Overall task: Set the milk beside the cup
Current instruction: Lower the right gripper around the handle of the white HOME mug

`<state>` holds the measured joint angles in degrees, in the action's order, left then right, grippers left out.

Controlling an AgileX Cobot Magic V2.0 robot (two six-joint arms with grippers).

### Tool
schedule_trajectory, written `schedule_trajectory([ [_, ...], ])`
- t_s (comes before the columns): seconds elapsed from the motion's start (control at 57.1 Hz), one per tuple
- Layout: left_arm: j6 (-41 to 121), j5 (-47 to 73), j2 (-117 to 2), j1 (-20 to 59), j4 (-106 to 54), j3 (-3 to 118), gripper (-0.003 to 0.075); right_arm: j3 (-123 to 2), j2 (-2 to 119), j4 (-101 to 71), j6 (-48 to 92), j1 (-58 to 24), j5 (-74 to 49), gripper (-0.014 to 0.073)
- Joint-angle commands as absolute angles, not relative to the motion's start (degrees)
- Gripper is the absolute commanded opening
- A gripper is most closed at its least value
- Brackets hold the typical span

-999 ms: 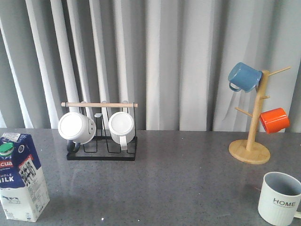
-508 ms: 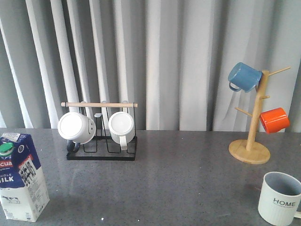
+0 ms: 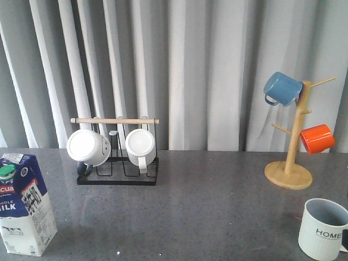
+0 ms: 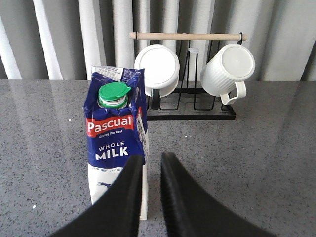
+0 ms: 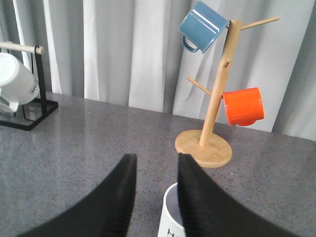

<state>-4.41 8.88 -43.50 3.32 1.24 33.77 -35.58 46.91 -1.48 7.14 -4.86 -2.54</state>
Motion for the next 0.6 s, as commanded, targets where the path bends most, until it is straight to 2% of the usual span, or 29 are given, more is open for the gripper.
schedule_trajectory([
  [0.0,-4.1,1.9,-44.5,3.6,1.0,35.8,0.0264,-37.6,49.0,1.6,8.1,-4.9,2.1,0.0444],
  [0.14,-4.2,1.1,-45.2,3.6,0.7,35.8,0.0482,-37.6,51.6,3.5,8.1,-4.9,1.9,0.0643],
  [0.263,-4.2,0.9,-45.8,3.6,-0.8,35.8,0.0603,-37.6,52.8,3.2,8.0,-4.9,2.1,0.0673],
  [0.35,-4.2,0.8,-46.0,3.6,-0.9,35.8,0.0627,-37.6,53.1,3.0,8.0,-4.9,3.0,0.0661],
  [0.578,-4.2,1.1,-46.0,3.6,-0.9,35.8,0.0594,-37.6,53.1,2.0,6.5,-4.9,3.1,0.0585],
])
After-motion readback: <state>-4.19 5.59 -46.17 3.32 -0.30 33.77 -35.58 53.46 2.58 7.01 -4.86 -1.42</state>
